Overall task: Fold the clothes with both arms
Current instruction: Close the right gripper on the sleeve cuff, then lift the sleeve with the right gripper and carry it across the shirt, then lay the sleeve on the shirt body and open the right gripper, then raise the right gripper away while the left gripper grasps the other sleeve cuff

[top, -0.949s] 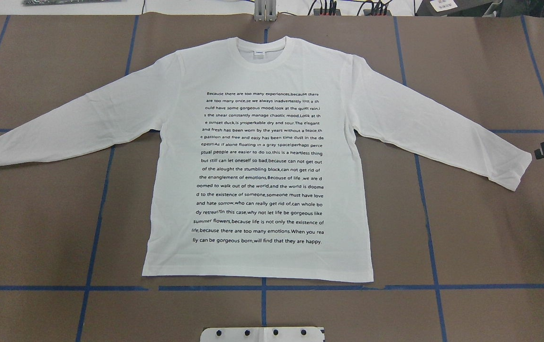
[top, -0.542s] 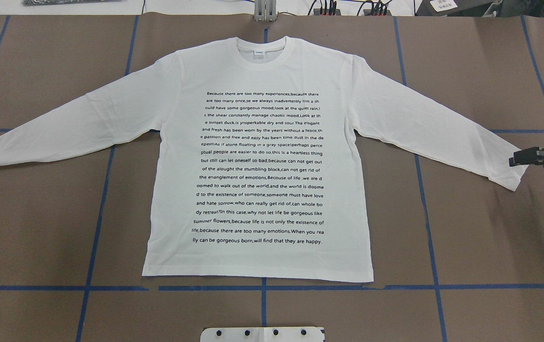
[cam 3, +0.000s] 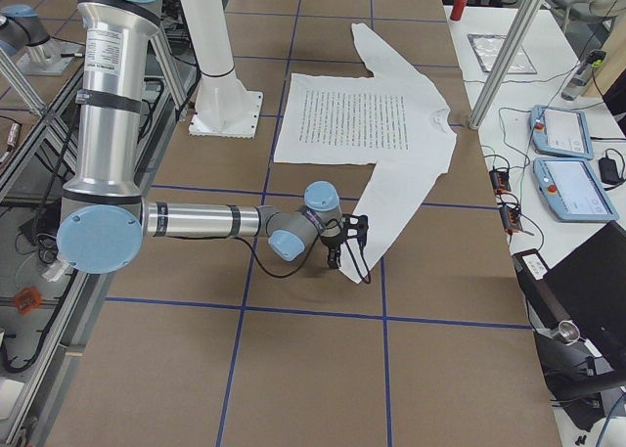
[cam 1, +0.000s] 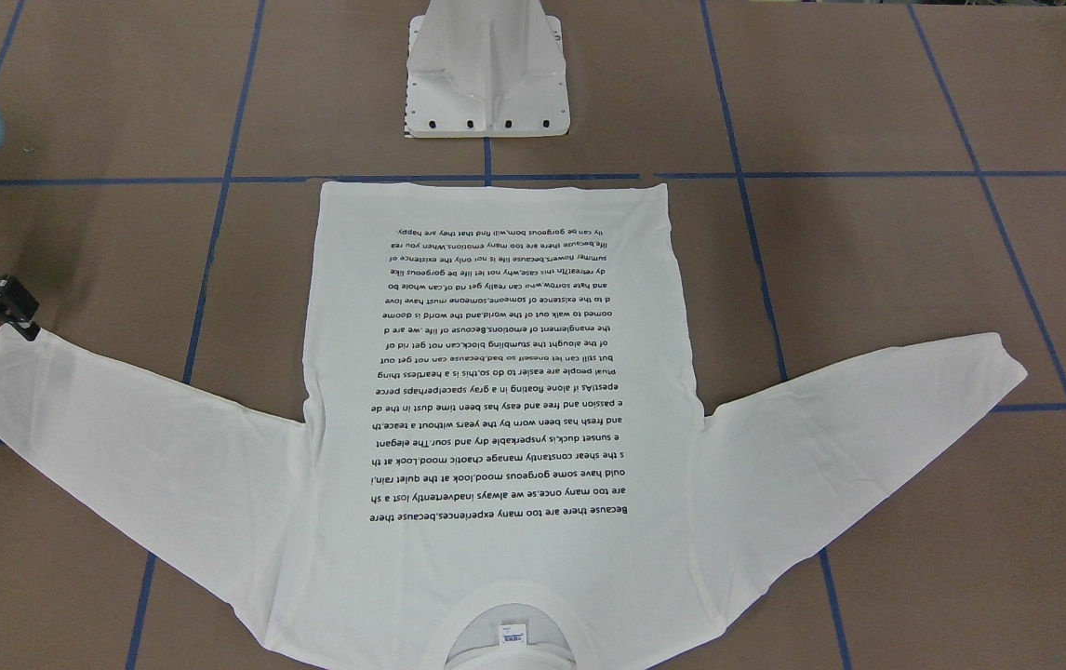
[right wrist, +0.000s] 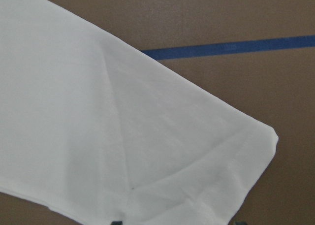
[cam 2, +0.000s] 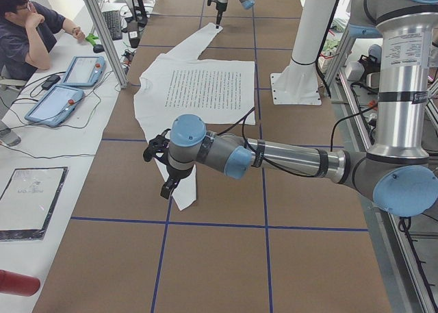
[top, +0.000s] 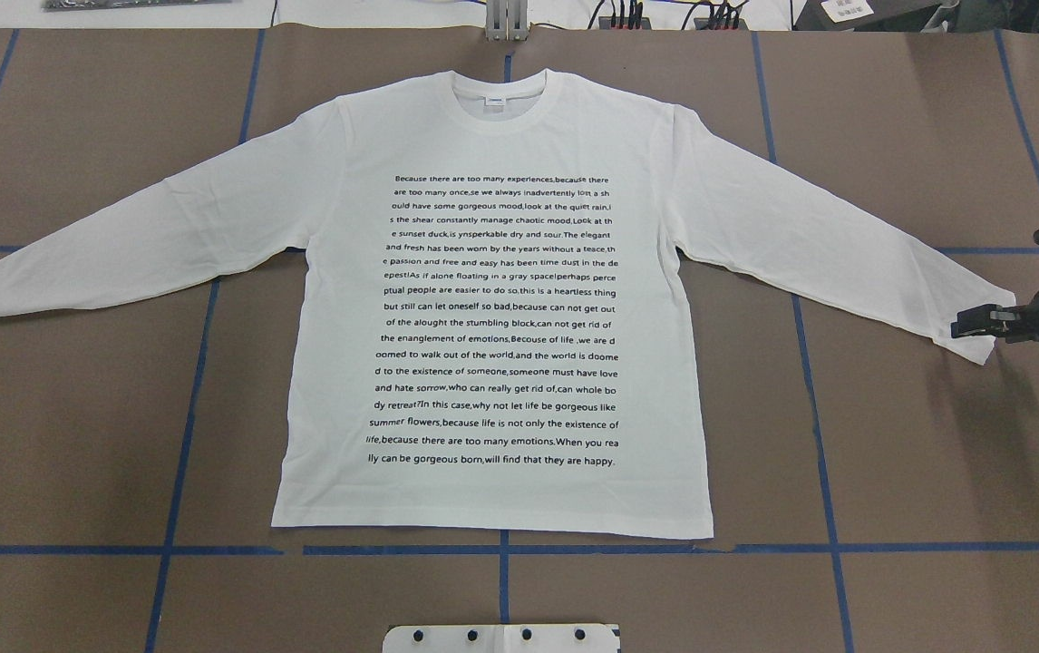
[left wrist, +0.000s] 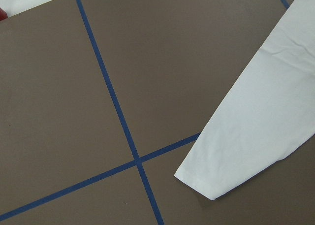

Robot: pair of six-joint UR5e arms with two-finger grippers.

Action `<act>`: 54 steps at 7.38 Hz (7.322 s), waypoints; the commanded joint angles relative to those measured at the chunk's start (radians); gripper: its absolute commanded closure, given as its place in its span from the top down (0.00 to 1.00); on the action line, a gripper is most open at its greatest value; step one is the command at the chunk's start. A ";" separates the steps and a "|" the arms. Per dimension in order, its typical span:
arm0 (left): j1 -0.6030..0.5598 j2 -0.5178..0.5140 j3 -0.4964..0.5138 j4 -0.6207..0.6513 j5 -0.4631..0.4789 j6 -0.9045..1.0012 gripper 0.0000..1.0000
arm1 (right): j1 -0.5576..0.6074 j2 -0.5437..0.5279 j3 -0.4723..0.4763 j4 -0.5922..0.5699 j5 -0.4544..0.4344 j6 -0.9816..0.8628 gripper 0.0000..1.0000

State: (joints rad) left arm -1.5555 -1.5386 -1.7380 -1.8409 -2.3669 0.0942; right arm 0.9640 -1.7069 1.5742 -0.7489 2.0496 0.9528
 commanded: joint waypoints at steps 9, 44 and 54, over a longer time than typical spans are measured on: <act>0.000 0.002 0.000 0.000 -0.002 0.001 1.00 | -0.007 -0.020 -0.011 0.000 -0.005 0.004 0.33; 0.135 0.018 0.071 -0.141 0.011 -0.250 1.00 | -0.217 1.103 -0.212 -0.784 -0.194 0.041 1.00; 0.459 0.055 0.337 -0.744 0.302 -0.814 1.00 | 0.124 0.586 0.208 -0.865 0.089 -0.497 1.00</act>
State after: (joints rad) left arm -1.1151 -1.4717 -1.4203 -2.5773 -2.0854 -0.7060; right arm 1.0867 -1.1196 1.7818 -1.6137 2.1379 0.4577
